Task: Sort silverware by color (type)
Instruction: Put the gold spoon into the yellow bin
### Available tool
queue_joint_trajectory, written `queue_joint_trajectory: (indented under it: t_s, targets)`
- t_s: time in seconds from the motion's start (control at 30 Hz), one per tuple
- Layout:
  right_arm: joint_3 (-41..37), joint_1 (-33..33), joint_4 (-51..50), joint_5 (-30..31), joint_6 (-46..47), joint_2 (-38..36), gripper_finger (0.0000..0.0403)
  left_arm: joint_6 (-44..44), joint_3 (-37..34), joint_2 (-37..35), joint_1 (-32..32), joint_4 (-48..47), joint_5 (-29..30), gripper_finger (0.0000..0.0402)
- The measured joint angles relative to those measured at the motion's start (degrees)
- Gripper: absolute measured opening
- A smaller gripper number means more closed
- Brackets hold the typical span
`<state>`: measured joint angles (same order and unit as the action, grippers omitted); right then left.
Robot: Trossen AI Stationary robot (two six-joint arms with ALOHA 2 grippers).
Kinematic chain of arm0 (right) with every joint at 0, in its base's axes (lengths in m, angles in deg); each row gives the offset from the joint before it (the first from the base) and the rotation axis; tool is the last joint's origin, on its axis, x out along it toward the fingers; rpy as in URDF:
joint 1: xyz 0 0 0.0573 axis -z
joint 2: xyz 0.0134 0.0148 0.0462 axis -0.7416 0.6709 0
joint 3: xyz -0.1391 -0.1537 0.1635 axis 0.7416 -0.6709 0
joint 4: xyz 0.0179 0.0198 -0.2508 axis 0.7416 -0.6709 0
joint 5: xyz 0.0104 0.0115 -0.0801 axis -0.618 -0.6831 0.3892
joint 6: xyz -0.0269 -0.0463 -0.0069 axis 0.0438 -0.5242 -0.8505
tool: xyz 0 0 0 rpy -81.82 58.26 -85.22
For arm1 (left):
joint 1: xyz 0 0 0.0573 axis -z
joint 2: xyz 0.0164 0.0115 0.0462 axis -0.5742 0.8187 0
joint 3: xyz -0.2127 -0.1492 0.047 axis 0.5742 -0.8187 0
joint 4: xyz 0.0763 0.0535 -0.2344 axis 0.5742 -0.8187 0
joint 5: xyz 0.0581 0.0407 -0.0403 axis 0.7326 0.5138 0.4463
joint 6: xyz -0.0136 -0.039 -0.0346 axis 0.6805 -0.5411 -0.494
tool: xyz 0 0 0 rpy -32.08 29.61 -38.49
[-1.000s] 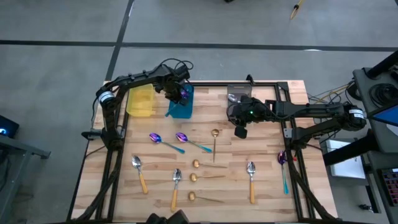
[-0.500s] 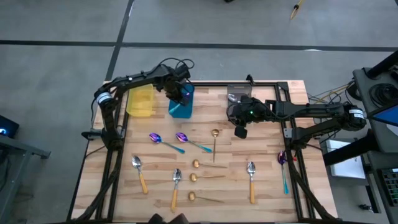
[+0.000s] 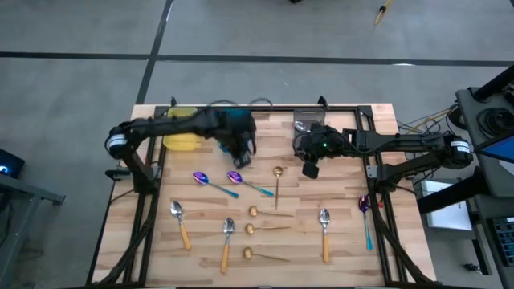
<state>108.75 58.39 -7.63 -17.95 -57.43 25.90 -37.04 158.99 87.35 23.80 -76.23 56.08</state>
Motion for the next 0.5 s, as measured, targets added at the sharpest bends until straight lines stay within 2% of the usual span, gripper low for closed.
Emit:
queue_joint_trajectory:
  t_s: [0.13, 0.23, 0.37, 0.5]
  targets:
    - [-0.02, 0.0, 2.3, 0.02, 2.75, 0.0, 0.0068, 2.1, -1.01, -2.41, 8.39, -0.27, 0.08, 0.0023]
    - [-0.02, 0.0, 3.92, 0.04, 6.6, 0.0, 0.0068, 2.66, -3.22, -4.48, 14.38, 0.44, 3.58, 0.0023]
    - [-0.02, -0.03, 5.34, -0.05, 12.65, 0.0, 0.0068, 0.41, -10.0, -8.58, 20.37, 3.59, 10.13, 0.0023]
    - [-0.02, -0.51, 5.47, -0.03, 20.36, 0.42, 0.0068, -5.28, -18.37, -14.4, 23.35, 9.84, 11.05, 0.0023]
